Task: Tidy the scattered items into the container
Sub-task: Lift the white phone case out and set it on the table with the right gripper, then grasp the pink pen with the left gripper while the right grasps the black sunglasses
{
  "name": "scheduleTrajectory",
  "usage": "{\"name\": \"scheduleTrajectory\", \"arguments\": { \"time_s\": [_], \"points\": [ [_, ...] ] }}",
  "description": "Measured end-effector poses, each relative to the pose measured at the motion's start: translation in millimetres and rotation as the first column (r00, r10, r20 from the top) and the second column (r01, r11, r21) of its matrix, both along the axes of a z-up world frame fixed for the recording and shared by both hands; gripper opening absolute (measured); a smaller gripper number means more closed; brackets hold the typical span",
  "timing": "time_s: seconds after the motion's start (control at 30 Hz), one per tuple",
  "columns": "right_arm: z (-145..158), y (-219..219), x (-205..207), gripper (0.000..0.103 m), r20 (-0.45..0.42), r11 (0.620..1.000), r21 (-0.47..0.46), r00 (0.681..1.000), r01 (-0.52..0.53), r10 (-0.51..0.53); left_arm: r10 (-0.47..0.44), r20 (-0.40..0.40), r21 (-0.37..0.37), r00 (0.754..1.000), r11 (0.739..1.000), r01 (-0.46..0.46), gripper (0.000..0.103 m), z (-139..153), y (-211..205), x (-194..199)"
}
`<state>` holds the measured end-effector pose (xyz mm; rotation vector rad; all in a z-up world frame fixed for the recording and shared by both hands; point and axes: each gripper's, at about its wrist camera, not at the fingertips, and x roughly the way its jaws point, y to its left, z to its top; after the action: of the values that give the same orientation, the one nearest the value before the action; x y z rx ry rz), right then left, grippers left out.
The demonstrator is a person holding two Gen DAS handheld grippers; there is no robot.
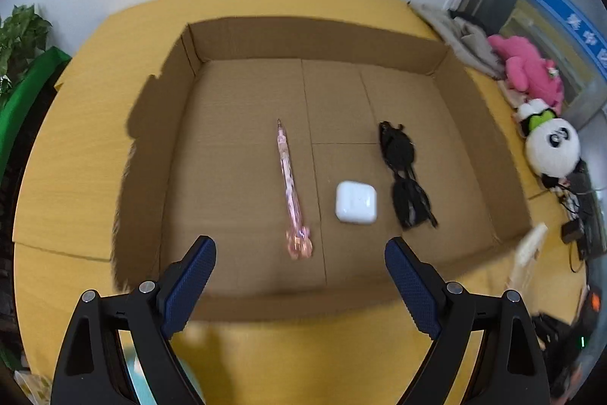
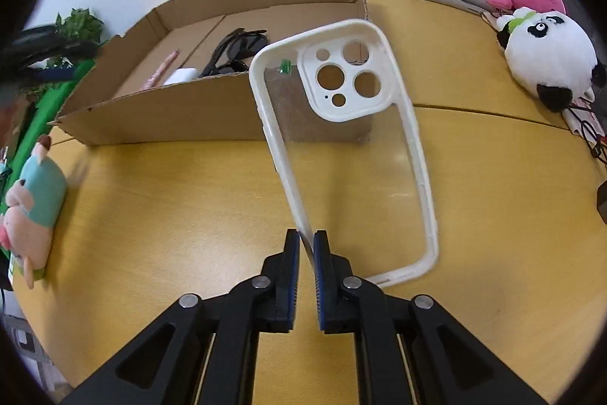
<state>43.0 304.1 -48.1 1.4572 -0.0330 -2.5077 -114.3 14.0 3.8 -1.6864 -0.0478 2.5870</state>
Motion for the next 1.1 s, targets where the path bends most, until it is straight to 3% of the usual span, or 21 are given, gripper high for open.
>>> {"name": "scheduleTrajectory", "arguments": {
  "time_s": [0.13,0.23,0.33,0.4,0.43,0.47,0.53,0.63,0.77,0.97,1.1],
  "points": [
    [16,6,18,0.036,-0.047,0.998,-0.057,0.998,-0.035,0.033,0.059,0.128,-0.041,0.990,0.998,-0.054,0.090,-39,1,-49],
    [26,8,26,0.042,-0.062,0.994,-0.097,0.997,-0.053,0.047,0.072,0.228,-0.052,0.971,0.997,-0.061,0.076,-64,3,-67],
    [38,4,28,0.044,-0.083,0.987,-0.138,0.994,-0.081,0.070,0.078,0.295,-0.071,0.952,0.996,-0.060,0.051,-82,6,-77],
    [50,-2,26,0.049,-0.108,0.982,-0.159,0.990,-0.107,0.091,0.083,0.284,-0.090,0.955,0.994,-0.059,0.044,-84,10,-77],
    [57,-6,24,0.050,-0.123,0.977,-0.171,0.987,-0.124,0.104,0.077,0.279,-0.094,0.957,0.994,-0.052,0.031,-82,11,-77],
    [63,-10,21,0.051,-0.136,0.974,-0.180,0.984,-0.139,0.116,0.073,0.278,-0.087,0.958,0.995,-0.050,0.010,-81,12,-75],
    [73,-17,16,0.051,-0.160,0.972,-0.170,0.978,-0.159,0.132,0.067,0.276,-0.040,0.959,0.998,-0.058,0.010,-78,9,-71],
    [93,-31,-3,0.051,-0.197,0.976,-0.132,0.969,-0.174,0.146,0.060,0.222,-0.034,0.973,0.998,-0.053,0.010,-59,5,-56],
    [108,-57,-41,0.058,-0.197,0.971,-0.112,0.963,-0.210,0.185,0.033,0.101,0.017,0.994,0.999,-0.035,0.010,-8,-4,-18],
    [88,-109,-133,0.058,-0.067,0.977,-0.072,0.978,-0.201,0.196,0.026,-0.048,0.081,0.999,0.996,-0.022,0.009,58,-31,51],
    [54,-132,-189,0.058,0.057,0.989,-0.007,0.987,-0.151,0.151,0.026,-0.095,0.125,0.995,0.992,-0.014,0.009,71,-33,76]
  ]
}}
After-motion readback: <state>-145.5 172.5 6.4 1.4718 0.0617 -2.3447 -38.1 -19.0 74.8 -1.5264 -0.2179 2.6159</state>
